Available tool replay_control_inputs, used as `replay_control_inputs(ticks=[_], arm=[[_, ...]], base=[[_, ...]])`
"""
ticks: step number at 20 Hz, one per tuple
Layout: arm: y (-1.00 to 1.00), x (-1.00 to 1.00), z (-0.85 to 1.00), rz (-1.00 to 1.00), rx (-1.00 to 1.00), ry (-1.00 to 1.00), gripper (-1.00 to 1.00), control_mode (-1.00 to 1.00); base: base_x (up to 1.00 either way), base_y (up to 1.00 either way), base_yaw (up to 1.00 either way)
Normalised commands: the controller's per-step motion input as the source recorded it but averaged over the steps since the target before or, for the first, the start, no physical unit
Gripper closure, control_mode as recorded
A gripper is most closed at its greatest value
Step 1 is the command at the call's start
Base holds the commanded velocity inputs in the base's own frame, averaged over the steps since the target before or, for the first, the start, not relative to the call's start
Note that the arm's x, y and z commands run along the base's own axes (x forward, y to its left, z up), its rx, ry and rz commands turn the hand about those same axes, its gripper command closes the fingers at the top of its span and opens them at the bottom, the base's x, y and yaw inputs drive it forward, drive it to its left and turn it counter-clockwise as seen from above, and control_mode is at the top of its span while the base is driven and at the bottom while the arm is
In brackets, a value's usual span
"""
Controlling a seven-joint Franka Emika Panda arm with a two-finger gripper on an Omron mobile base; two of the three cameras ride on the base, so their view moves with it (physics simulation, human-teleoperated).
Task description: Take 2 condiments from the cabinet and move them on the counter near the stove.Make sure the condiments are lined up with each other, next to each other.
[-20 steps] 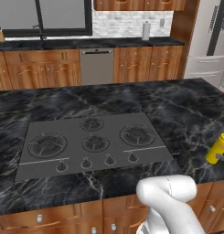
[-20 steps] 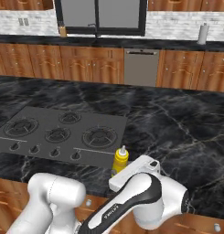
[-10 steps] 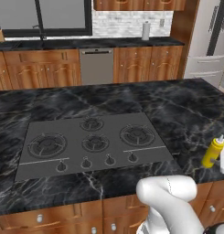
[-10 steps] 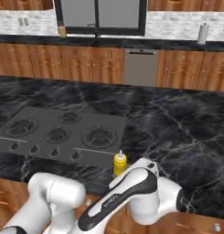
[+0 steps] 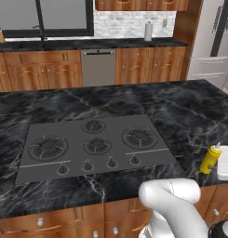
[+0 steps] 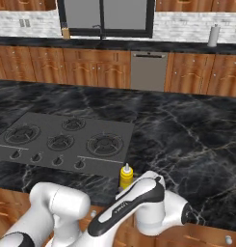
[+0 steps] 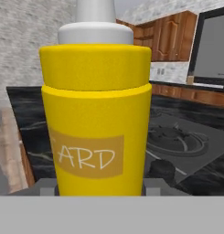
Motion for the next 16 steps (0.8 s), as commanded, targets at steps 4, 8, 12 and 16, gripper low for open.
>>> replay_control_inputs(ticks=[4,8,12,16], arm=[[0.0,0.19,-0.2,0.0,0.0,0.0,1.0,-1.0],[0.0,0.19,-0.21,0.0,0.0,0.0,1.0,-1.0],[0.0,0.16,-0.24,0.0,0.0,0.0,1.0,-1.0],[0.0,0.17,-0.16,0.0,0.0,0.0,1.0,-1.0]], base=[[0.0,0.0,0.0],[0.0,0.0,0.0],[0.0,0.0,0.0],[0.0,0.0,0.0]])
